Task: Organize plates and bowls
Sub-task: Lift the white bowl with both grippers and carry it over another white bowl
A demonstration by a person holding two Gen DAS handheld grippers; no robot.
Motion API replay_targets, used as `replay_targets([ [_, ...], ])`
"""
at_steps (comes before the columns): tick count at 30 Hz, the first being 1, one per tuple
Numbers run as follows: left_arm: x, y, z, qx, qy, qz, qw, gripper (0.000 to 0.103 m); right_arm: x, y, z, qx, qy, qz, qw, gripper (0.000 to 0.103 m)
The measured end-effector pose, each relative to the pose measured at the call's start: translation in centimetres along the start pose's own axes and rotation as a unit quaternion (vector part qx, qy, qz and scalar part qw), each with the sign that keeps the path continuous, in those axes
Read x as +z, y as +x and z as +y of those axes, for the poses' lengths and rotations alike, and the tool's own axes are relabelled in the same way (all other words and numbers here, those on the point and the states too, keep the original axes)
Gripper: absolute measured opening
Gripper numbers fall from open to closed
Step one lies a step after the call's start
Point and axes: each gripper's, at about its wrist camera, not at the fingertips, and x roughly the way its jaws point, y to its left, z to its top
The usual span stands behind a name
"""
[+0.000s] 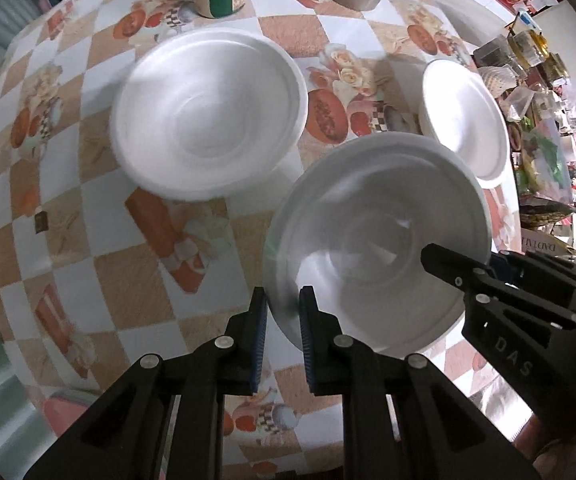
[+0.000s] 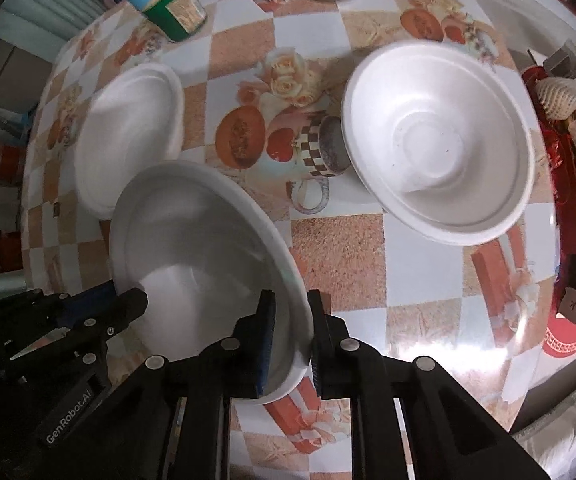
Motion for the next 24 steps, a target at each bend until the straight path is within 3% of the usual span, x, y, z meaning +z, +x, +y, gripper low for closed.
replay_targets([
  [12, -2.2, -3.0, 1.8, 0.022, -0.036, -0.033, 0.9986, 0.017, -2.1, -1.8, 3.0, 0.013, -0.026, -0.003, 1.0, 0.018],
  [24, 1.2, -6.3, 5.3, 0.033, -0.071, -0.063, 0.995, 0.017, 3.0, -3.2, 7.2, 0.004, -0.052, -0.023, 0.998, 0.018],
])
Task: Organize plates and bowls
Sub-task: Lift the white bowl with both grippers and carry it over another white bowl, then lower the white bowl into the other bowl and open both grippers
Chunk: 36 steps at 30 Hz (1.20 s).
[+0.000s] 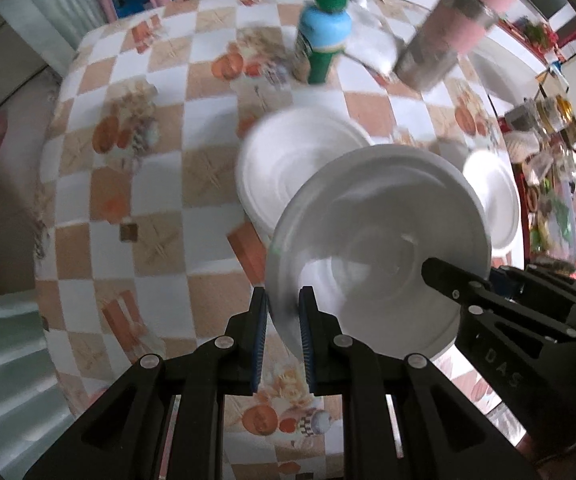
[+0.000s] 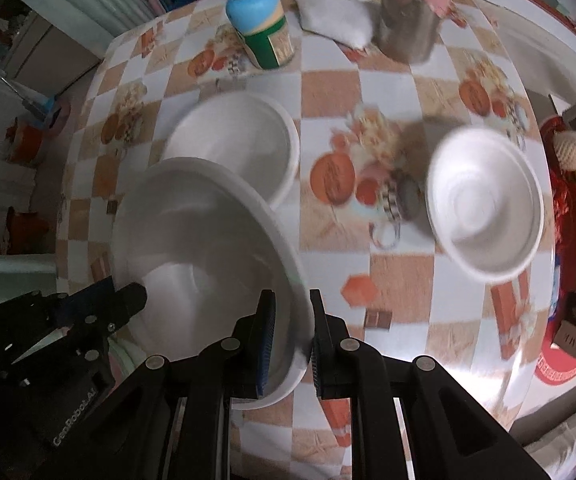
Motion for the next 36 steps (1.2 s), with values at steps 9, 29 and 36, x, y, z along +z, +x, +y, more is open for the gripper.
replay_targets([
  [9, 3.1, -1.4, 1.7, -0.007, -0.02, -0.018, 0.9996, 0.017, 4.4, -1.9, 1.6, -0.001, -0.005, -0.011, 1.0, 0.018],
  [29, 5.2, 1.1, 4.0, 0.011, -0.044, -0.01, 0.9989, 0.018, 8.6, -0.4, 1.3, -0.039, 0.025, 0.0, 0.999, 0.064],
  [36, 3.2, 0.7, 3.7, -0.004, -0.046, -0.006, 0.9989, 0.018, 6.9, -2.0, 0.2, -0.032, 0.032, -0.023, 0.999, 0.085],
])
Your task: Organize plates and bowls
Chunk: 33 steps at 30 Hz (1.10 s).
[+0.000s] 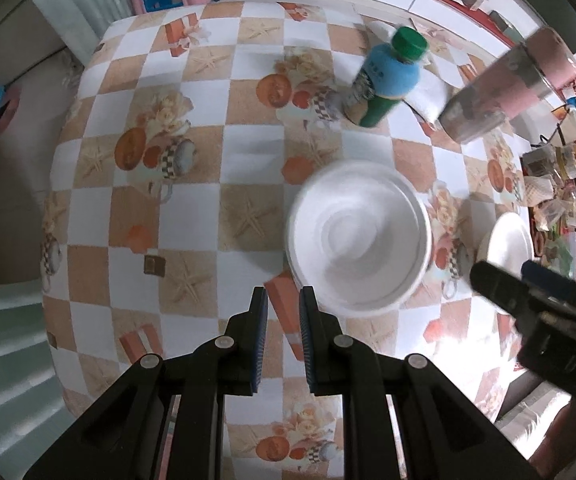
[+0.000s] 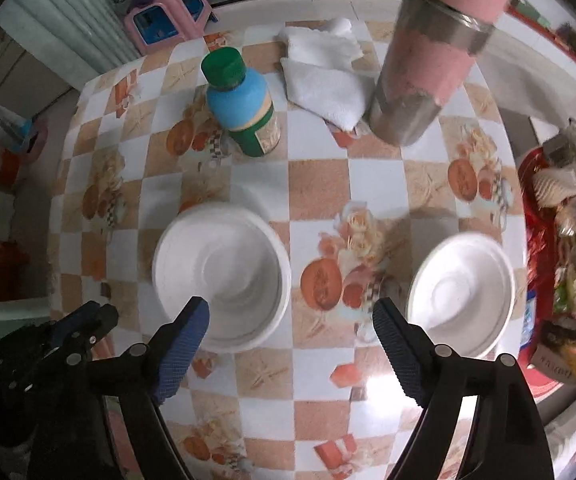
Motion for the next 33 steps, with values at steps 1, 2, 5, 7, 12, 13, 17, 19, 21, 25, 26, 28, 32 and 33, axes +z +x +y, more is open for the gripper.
replay_targets([
  [1, -0.5, -0.2, -0.5, -0.002, 0.006, 0.0, 1.0, 0.018, -0.5, 0.0, -0.2, 0.002, 0.003, 0.002, 1.0, 0.085],
  [2, -0.7, -0.3, -0.8, -0.003, 0.011, -0.001, 0.9999, 0.018, -1.1, 0.0, -0.4, 0.002, 0.005, 0.006, 1.0, 0.085],
  [5, -2.0, -0.8, -2.1, -0.006, 0.027, -0.003, 0.9996, 0.018, -3.2, 0.1, -1.0, -0.002, 0.01, 0.019, 1.0, 0.085],
  [7, -3.0, -1.2, -3.0, -0.004, 0.04, -0.003, 0.9992, 0.018, -4.8, 0.0, -1.7, -0.005, 0.014, 0.028, 0.999, 0.085],
  [12, -5.0, -1.5, -5.0, -0.007, 0.068, 0.006, 0.9976, 0.051, -9.1, -1.1, -4.4, -0.003, 0.041, 0.038, 0.998, 0.085],
  [13, -5.4, -1.7, -5.3, -0.009, 0.072, 0.005, 0.9974, 0.058, -9.7, -1.4, -5.0, -0.004, 0.046, 0.038, 0.998, 0.085],
  [17, -6.4, -2.5, -7.1, -0.004, 0.099, -0.005, 0.995, 0.061, -12.3, -2.4, -7.1, -0.013, 0.066, 0.034, 0.997, 0.085],
  [19, -6.6, -2.8, -8.0, -0.002, 0.11, -0.009, 0.9939, 0.064, -13.4, -2.8, -8.0, -0.011, 0.077, 0.031, 0.996, 0.085],
  [21, -7.0, -3.2, -8.8, -0.005, 0.117, -0.011, 0.993, 0.065, -14.3, -3.1, -8.5, -0.015, 0.081, 0.027, 0.996, 0.085],
  [25, -7.5, -3.8, -10.2, -0.013, 0.127, -0.011, 0.9917, 0.065, -15.7, -3.5, -9.4, -0.01, 0.086, 0.026, 0.996, 0.085],
  [26, -7.5, -4.0, -10.5, -0.016, 0.129, -0.01, 0.9915, 0.065, -16.0, -3.7, -9.6, -0.01, 0.086, 0.024, 0.996, 0.085],
  [28, -7.4, -4.7, -11.4, -0.023, 0.131, -0.011, 0.991, 0.065, -16.5, -4.2, -10.0, -0.015, 0.085, 0.02, 0.996, 0.085],
  [32, -6.2, -7.2, -13.1, -0.035, 0.136, -0.031, 0.9896, 0.065, -17.0, -5.6, -11.2, -0.014, 0.09, 0.011, 0.996, 0.085],
  [33, -5.7, -8.1, -13.6, -0.04, 0.136, -0.037, 0.9892, 0.065, -17.1, -6.1, -11.5, -0.011, 0.092, 0.009, 0.996, 0.085],
])
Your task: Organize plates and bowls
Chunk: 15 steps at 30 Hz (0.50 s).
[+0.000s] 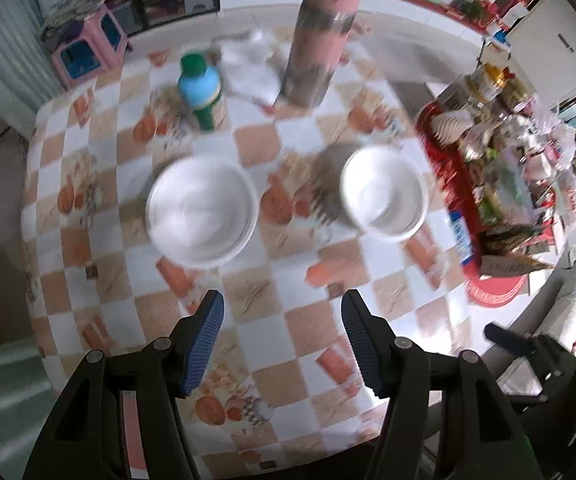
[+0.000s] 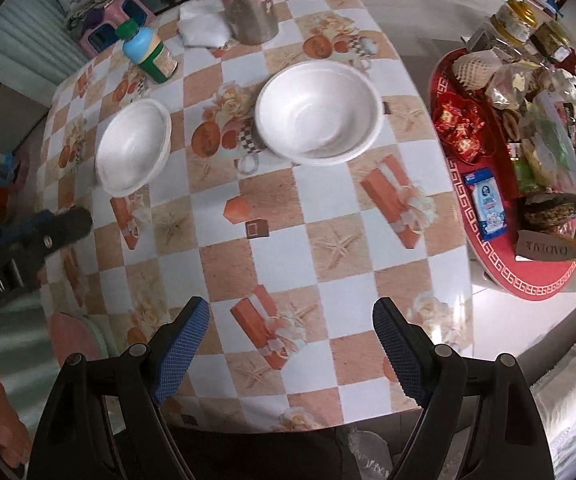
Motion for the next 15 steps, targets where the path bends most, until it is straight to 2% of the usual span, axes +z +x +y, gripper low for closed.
replay_targets([
  [6, 3.0, -4.7, -2.0, -0.018, 0.002, -0.039, 0.9991, 0.066, 1.5, -3.9, -0.7, 0.007, -0.016, -0.022, 1.0, 0.085],
  [8, 3.6, -6.2, -2.6, -0.027, 0.003, -0.056, 0.998, 0.071, 2.3, -5.8, -0.7, -0.001, -0.028, -0.04, 0.999, 0.085],
  [9, 3.7, -6.8, -3.0, -0.028, 0.006, -0.064, 0.9976, 0.077, 2.9, -7.3, -0.6, -0.003, -0.037, -0.053, 0.998, 0.085],
  [11, 3.5, -6.9, -3.3, -0.031, 0.012, -0.065, 0.9974, 0.078, 3.8, -9.4, -0.4, -0.008, -0.05, -0.072, 0.996, 0.085],
  [15, 1.9, -4.7, -3.4, -0.031, 0.021, -0.034, 0.9987, 0.078, 5.1, -13.0, 0.2, -0.045, -0.088, -0.101, 0.99, 0.085],
])
